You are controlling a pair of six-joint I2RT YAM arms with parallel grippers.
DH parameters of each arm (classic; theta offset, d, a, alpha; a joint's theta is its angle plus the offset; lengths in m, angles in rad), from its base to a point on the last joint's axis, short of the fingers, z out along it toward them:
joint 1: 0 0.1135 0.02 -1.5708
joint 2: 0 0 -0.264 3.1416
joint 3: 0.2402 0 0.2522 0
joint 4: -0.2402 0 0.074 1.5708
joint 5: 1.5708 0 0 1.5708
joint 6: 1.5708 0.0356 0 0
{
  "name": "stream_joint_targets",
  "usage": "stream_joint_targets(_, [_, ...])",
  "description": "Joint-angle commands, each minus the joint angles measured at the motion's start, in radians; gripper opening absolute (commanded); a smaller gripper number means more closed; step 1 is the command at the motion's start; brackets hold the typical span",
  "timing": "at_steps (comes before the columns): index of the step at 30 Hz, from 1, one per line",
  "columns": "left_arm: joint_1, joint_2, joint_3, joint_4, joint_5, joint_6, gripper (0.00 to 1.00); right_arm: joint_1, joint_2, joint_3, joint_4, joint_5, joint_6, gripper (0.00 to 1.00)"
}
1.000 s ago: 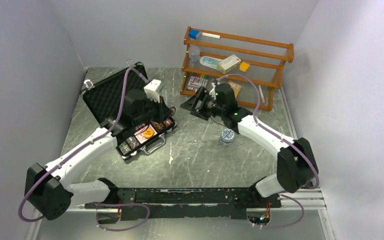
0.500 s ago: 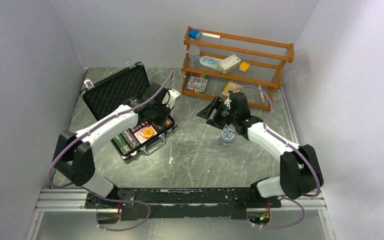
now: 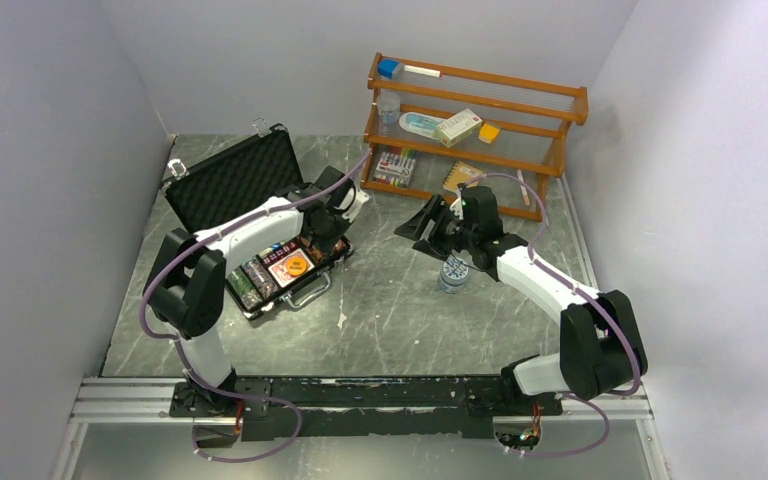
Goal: Pack up texas hold em set
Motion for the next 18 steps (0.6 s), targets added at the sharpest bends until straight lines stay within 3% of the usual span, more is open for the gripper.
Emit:
stream_joint_targets(1, [-0.002,0.005,0.028,-0.022,-0.046,0.015,0.07,-0.014,-0.027,-0.015,0.012,-0.012,-0.014,0.72])
stream_joint_targets(13, [-0.001,0.001,0.030,-0.018,-0.079,-0.013,0.07,-0.016,-0.022,-0.014,0.012,-0.019,-0.011,0.72])
stream_joint_targets(18, [-0.002,-0.013,0.077,-0.037,-0.014,-0.045,0.07,-0.016,-0.024,-0.015,0.015,-0.028,-0.012,0.72])
